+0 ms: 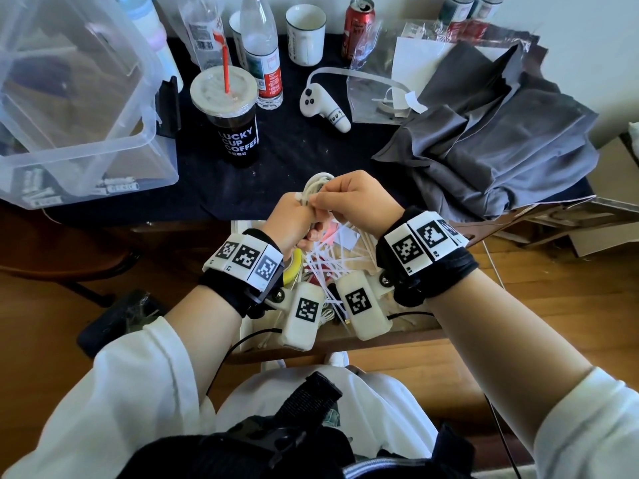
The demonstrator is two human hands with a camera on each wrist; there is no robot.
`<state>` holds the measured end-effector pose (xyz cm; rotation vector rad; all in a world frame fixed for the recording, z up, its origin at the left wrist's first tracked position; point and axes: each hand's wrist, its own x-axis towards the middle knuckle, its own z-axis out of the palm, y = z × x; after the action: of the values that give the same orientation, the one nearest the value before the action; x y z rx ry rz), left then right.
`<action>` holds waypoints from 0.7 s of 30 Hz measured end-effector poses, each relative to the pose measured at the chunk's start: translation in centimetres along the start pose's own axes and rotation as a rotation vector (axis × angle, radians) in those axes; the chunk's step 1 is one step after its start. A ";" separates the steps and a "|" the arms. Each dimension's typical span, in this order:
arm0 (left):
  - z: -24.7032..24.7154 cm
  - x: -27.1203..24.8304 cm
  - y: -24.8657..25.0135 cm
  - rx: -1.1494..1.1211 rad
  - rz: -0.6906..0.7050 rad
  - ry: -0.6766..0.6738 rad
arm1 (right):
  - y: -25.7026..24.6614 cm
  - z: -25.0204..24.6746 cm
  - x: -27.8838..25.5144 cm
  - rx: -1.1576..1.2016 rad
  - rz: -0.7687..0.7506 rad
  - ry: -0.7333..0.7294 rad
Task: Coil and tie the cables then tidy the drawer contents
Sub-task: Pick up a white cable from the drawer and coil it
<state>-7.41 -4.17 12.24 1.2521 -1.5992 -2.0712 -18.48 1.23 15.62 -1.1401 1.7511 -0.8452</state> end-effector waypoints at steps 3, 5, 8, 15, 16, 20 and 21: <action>0.4 0.2 -0.2 0.124 0.007 0.035 | 0.1 0.1 0.2 0.009 0.001 -0.001; 0.5 0.6 -0.5 0.188 0.013 0.040 | 0.2 0.1 0.3 0.022 0.012 0.023; 0.4 0.7 -0.4 0.228 0.012 0.025 | 0.6 0.4 0.2 -0.017 -0.013 0.119; 0.4 0.9 -0.1 0.424 0.010 -0.048 | 0.1 0.1 -0.1 -0.158 -0.105 0.150; 0.6 0.8 0.0 0.457 0.031 -0.054 | -0.1 0.1 -0.2 -0.191 -0.107 0.138; 1.1 0.5 0.0 0.447 0.019 -0.002 | -0.2 0.2 0.2 -0.317 -0.079 0.130; 1.2 0.4 0.0 0.413 0.001 0.009 | -0.2 0.3 0.3 -0.317 -0.071 0.135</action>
<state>-8.53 -3.61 12.09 1.3755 -2.0953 -1.7846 -18.18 0.86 15.61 -1.3849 2.0169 -0.7165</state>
